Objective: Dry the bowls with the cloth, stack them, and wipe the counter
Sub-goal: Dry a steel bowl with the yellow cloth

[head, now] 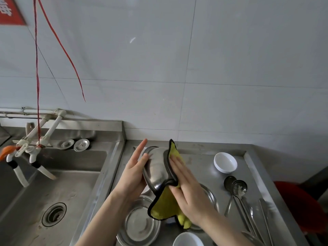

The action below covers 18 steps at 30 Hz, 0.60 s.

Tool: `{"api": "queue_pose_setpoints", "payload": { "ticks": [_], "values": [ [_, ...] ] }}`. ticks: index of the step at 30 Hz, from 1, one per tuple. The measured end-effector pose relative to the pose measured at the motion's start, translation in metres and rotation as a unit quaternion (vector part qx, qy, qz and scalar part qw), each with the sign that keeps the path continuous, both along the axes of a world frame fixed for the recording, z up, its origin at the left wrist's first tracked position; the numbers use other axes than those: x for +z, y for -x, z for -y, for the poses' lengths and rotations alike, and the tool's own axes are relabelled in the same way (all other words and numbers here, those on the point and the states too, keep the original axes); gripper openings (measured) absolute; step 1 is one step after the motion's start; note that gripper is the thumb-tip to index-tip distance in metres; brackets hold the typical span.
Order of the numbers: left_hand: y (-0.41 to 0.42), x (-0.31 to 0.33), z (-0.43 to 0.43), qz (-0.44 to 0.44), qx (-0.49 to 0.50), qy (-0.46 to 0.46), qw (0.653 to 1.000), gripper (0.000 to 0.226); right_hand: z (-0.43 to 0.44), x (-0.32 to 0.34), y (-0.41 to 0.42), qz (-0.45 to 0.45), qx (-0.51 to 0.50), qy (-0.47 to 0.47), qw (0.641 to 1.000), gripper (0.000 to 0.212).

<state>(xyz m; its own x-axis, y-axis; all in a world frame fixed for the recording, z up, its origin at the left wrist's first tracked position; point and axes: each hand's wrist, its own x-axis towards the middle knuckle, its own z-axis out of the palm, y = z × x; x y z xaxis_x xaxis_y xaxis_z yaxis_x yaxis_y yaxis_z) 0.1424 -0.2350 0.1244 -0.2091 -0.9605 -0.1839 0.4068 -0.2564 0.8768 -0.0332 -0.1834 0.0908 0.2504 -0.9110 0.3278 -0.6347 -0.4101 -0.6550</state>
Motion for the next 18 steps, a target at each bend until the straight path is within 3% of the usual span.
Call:
{"api": "queue_pose_setpoints", "payload": {
  "ticks": [5, 14, 18],
  "values": [
    [0.012, -0.002, -0.006, -0.026, -0.036, -0.012, 0.999, 0.035, 0.008, 0.005, -0.012, -0.138, 0.019, 0.116, 0.984, 0.055],
    [0.003, -0.005, 0.009, -0.087, 0.062, -0.076, 0.991, 0.034, 0.009, 0.007, -0.004, -0.311, 0.099, 0.163, 0.931, 0.062],
    [0.001, -0.010, 0.013, -0.098, 0.093, -0.093, 0.986, 0.030, 0.004, 0.001, 0.009, -0.327, 0.111, 0.171, 0.923, 0.067]
  ]
}}
